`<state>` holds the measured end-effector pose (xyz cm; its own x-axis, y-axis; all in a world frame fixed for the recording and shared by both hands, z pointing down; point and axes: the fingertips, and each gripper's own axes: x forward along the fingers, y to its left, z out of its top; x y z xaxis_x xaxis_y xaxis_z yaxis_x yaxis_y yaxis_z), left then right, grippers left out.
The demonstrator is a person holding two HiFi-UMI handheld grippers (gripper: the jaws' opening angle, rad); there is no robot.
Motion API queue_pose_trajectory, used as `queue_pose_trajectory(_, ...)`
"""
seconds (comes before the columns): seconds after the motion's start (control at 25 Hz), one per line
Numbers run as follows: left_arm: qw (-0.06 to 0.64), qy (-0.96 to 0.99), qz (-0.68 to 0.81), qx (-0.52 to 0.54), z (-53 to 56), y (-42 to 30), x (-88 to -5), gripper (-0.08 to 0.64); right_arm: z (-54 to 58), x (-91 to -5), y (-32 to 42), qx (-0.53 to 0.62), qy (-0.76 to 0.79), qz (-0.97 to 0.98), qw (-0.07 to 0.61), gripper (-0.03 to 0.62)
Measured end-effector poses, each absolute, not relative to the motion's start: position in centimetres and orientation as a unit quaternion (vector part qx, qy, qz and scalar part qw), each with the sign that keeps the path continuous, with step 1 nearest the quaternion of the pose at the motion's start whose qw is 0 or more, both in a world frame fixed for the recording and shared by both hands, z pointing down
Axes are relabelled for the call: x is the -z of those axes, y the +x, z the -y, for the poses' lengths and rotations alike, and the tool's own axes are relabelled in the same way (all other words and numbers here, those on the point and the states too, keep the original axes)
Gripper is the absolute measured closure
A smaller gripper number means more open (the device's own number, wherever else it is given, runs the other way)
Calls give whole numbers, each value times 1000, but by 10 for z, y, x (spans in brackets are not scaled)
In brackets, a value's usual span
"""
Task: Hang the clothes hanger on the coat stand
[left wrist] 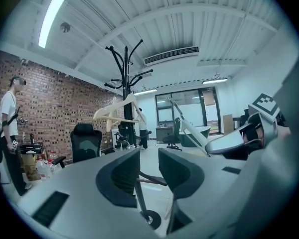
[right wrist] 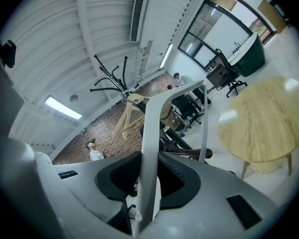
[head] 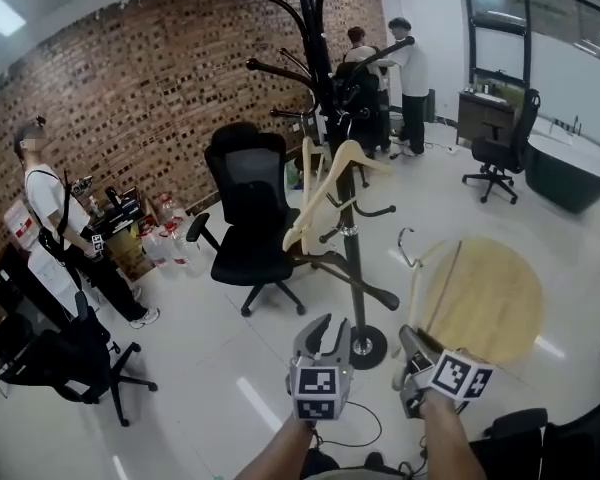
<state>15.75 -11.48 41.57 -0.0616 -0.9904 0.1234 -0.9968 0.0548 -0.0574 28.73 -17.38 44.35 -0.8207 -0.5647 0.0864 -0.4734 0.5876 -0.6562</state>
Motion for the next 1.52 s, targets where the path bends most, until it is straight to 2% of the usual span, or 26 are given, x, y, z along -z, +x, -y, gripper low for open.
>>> queue_pose_trajectory(0.36,3,711,701,-56,76,111,-387,445,122,-430,235,341,-313,-883,80,502)
queue_pose_trajectory(0.92,4,757,651,-50,-2,-70,-416,445,18,-471,59,362,-382,-843,109,502)
queue_pose_trajectory(1.36,14,745,664,-63,37,-77,-422,445,63,-484,56,369,-372,-844,117,502)
queue_pose_trajectory(1.52,16,747,661,-70,47,-120,-438,445,75,-506,16,368,-380,-841,111,502)
